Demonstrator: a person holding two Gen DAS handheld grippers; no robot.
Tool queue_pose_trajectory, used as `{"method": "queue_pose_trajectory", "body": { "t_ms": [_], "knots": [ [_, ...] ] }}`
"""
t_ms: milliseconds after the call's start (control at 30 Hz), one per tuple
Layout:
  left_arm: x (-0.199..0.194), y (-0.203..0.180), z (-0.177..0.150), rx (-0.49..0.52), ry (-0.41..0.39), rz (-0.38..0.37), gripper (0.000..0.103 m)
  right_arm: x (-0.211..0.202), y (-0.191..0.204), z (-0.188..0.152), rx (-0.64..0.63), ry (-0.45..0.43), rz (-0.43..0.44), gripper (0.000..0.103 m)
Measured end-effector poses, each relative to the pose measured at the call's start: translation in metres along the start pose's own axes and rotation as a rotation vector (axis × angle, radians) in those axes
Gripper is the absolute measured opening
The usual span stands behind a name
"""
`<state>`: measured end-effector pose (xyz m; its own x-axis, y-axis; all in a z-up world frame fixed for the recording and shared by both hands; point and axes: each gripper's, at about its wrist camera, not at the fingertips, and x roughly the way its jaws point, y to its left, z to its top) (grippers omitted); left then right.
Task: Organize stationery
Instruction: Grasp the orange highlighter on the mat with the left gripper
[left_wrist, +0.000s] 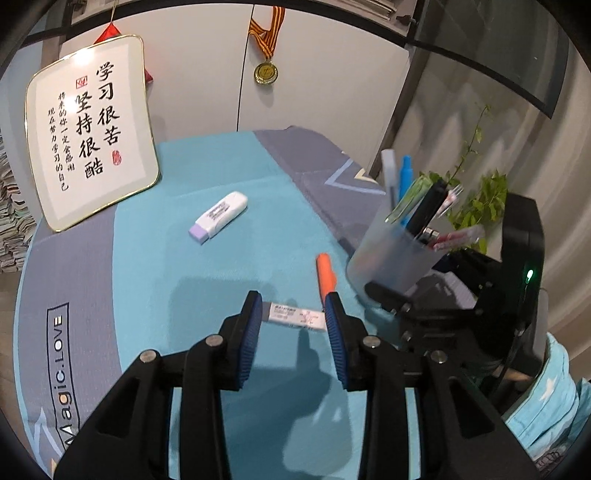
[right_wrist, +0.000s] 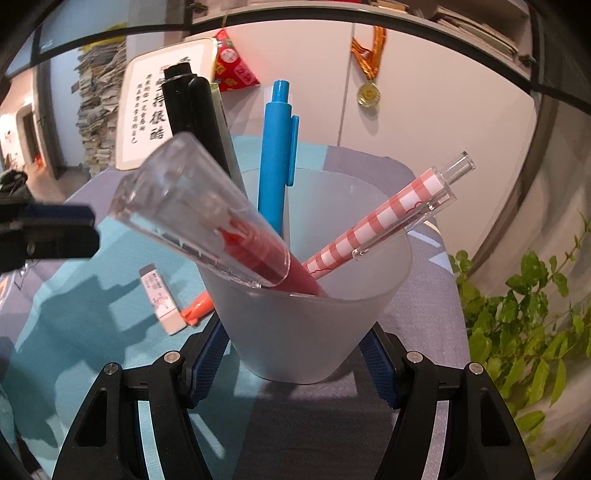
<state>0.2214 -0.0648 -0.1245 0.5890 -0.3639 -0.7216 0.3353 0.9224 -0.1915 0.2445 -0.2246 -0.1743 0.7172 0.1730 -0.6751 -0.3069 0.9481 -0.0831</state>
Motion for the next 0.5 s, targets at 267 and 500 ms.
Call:
{"method": "queue_pose_trajectory", "body": {
  "t_ms": [267, 500],
  "knots": [
    [-0.003, 0.0, -0.006, -0.002, 0.0, -0.018, 0.033, -0.007, 0.003, 0.0, 0.007, -0.019, -0.033, 0.073],
    [-0.004, 0.003, -0.01, -0.012, -0.003, -0.025, 0.033, -0.019, -0.002, 0.015, 0.073, -0.071, -0.069, 0.085]
  ]
}}
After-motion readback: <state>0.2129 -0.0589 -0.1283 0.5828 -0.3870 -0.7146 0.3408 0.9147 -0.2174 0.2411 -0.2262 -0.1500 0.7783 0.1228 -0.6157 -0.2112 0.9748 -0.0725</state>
